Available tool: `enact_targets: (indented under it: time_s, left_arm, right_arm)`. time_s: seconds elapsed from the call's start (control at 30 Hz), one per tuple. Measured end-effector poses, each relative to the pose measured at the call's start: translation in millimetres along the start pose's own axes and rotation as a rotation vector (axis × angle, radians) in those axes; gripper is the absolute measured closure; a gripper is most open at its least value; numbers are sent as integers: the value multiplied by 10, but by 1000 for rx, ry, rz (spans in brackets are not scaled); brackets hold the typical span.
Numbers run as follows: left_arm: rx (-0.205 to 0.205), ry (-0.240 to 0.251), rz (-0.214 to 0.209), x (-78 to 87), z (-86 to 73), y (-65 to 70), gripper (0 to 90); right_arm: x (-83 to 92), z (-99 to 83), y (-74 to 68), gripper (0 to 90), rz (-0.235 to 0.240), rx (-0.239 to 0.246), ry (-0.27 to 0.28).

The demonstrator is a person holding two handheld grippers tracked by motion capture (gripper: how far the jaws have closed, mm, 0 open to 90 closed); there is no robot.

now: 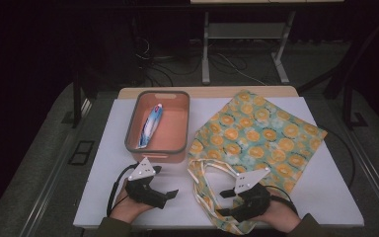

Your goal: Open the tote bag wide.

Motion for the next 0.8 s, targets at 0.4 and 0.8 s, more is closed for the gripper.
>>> enact_targets:
  time_s: [0.4, 0.8]
  left_arm:
    - [-2, -5, -6, -10, 3, 9, 0]
    - [-3, -4, -7, -10, 5, 8, 0]
  right_arm:
    - [-292, -22, -102, 806, 13, 42, -77]
    - [48, 104, 45, 873, -38, 10, 63]
Point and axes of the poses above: each handheld gripper's, and its own axes: x roughly backward along the jaws, z roughly out of its top, y roughly to its right, the point moved 2 cm from there along -x, roughly forward along the jaws, and after that the axes turned 3 degrees about -x, right-handed, at the moved point
